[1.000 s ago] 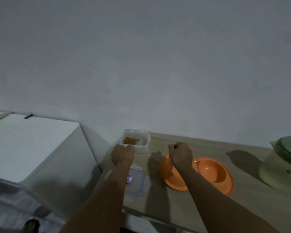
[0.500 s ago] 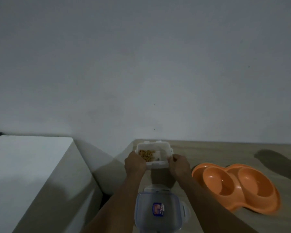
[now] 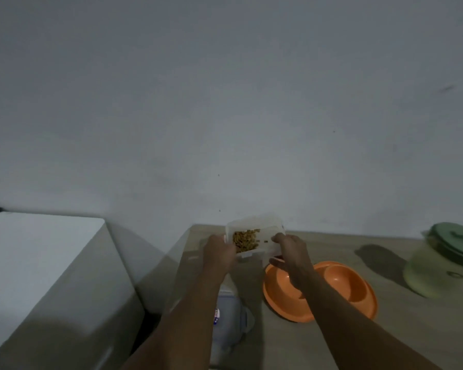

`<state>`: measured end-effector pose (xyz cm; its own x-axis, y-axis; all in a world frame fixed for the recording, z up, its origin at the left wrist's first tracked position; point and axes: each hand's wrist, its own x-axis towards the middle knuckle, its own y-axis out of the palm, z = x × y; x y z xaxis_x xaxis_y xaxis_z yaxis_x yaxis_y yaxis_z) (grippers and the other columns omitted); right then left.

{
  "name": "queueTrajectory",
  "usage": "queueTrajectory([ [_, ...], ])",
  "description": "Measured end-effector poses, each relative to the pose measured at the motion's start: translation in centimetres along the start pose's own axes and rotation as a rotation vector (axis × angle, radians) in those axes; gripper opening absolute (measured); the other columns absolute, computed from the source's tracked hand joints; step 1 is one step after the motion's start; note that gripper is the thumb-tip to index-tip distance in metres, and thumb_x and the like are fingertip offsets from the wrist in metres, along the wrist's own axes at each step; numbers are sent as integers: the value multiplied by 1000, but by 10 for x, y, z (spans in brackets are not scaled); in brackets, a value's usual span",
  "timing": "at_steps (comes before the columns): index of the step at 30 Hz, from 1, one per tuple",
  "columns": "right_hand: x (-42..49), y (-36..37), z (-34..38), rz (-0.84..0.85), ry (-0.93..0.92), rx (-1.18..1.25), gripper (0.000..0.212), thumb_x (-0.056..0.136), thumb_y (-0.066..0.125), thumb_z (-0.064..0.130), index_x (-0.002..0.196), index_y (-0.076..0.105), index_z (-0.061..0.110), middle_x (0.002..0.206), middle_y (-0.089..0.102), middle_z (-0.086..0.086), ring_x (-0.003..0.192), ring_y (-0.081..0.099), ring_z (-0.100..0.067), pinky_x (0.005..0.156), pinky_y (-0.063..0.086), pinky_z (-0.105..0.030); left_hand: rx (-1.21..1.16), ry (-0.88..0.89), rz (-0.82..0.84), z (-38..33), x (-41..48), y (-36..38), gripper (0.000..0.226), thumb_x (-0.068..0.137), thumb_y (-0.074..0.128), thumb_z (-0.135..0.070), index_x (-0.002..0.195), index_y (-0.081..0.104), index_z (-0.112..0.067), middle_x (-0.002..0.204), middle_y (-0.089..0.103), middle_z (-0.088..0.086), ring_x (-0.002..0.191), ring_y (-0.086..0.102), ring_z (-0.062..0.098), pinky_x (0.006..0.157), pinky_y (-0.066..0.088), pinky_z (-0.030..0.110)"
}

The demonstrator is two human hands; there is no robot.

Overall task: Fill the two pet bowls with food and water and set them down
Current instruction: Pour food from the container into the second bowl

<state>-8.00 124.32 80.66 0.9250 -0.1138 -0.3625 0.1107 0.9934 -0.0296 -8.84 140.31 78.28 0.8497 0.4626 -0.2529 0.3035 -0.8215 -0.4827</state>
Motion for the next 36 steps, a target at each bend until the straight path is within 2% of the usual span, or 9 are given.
queueTrajectory([
  [7,-3,-82,-2,158,81,122,35,88,67,28,114,59,6,107,64,-20,87,68,-35,75,58,-48,-169,16,75,-21,-59,53,24,81,56,-18,79,71,1,79,73,20,67,74,30,62,60,53],
  [10,-10,-108,-8,198,85,137,38,87,69,33,113,62,7,106,68,-22,86,70,-37,70,60,-45,-222,-15,80,-25,-78,69,21,81,53,-13,78,68,2,75,69,19,63,72,31,63,61,47],
  [15,-15,-136,-8,224,64,169,42,85,70,43,101,66,4,93,72,-20,81,71,-36,76,59,-50,-321,-90,133,-38,-98,82,9,83,53,-3,81,61,-2,93,65,24,87,69,41,69,60,55],
  [18,-15,-143,-6,198,39,146,49,81,71,50,100,70,4,91,75,-16,84,73,-35,72,61,-48,-359,-118,152,-43,-105,86,13,90,51,1,81,58,-3,92,63,21,90,69,40,56,58,37],
  [22,-19,-148,-6,113,1,113,65,74,75,56,112,64,5,106,70,-17,91,71,-35,61,60,-37,-327,-101,237,-41,-103,89,17,90,47,1,77,56,-5,79,58,16,66,62,28,39,45,22],
  [27,-27,-146,-3,97,-64,89,49,79,74,48,112,58,14,110,66,-12,93,68,-29,60,61,-36,-206,-26,282,-26,-83,90,20,70,50,-16,68,67,-7,78,67,18,74,65,35,63,44,41],
  [30,-28,-143,-6,87,-92,89,32,80,75,44,97,58,23,112,65,-14,95,68,-31,70,62,-42,-25,18,216,-17,-90,81,28,79,51,-21,96,72,-17,103,73,9,95,68,32,79,55,36],
  [32,-27,-142,-7,67,-110,85,29,79,76,42,92,57,26,113,63,-15,100,67,-33,74,62,-46,101,45,171,-11,-98,76,31,86,55,-16,116,64,-16,116,65,5,112,61,27,88,46,27],
  [36,-30,-140,-11,40,-168,88,34,77,80,37,100,58,23,109,66,-10,95,68,-27,76,61,-45,353,178,288,7,-112,72,66,69,60,-43,132,54,-26,131,62,5,123,56,28,102,44,36],
])
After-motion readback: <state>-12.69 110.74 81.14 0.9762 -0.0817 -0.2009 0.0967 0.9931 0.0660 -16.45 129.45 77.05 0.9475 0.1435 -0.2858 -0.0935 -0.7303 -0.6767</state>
